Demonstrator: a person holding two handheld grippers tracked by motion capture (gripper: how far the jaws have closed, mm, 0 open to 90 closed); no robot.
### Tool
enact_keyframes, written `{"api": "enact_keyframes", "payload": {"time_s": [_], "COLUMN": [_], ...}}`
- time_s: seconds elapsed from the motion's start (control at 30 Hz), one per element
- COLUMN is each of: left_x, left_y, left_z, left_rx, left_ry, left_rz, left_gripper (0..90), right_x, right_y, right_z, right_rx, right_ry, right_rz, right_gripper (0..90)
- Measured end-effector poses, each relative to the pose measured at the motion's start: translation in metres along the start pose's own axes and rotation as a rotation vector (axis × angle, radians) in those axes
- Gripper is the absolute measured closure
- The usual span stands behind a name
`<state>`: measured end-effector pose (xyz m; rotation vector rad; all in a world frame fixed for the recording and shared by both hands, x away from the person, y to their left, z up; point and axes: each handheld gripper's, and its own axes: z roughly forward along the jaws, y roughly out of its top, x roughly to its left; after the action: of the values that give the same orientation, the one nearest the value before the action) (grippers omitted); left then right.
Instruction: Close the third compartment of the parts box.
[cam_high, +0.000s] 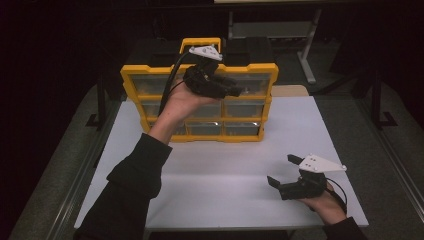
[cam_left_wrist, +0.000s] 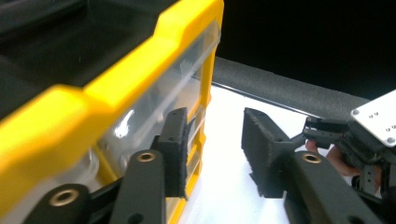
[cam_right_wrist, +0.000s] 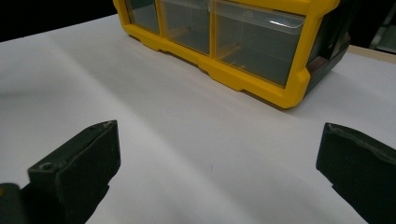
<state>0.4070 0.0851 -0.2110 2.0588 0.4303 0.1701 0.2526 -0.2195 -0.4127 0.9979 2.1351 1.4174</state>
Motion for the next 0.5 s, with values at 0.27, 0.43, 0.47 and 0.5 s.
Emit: {"api": "enact_keyframes", "payload": {"time_s": [0.27,0.43,0.47,0.5], "left_x": [-0.007,-0.011,-0.012,-0.012], "left_y": [-0.017,-0.026,-0.028,-0.030], "left_z": [-0.012,-0.020,-0.022,-0.023], "left_rx": [-0.016,-0.036,-0.040,-0.045], "left_ry": [0.012,0.024,0.026,0.028], "left_rz": [-0.017,-0.017,-0.017,-0.019], "left_gripper": [42.9,35.7,34.9,33.6], "right_x": [0.000,0.001,0.001,0.001], "right_y": [0.001,0.001,0.001,0.002], "right_z": [0.000,0.001,0.001,0.001], "right_rx": [-0.001,-0.005,-0.004,-0.003], "right_ry": [0.000,0.003,0.004,0.004], "right_rz": [0.003,0.001,-0.001,-0.001], "right_gripper": [0.0,0.0,0.0,0.0]}}
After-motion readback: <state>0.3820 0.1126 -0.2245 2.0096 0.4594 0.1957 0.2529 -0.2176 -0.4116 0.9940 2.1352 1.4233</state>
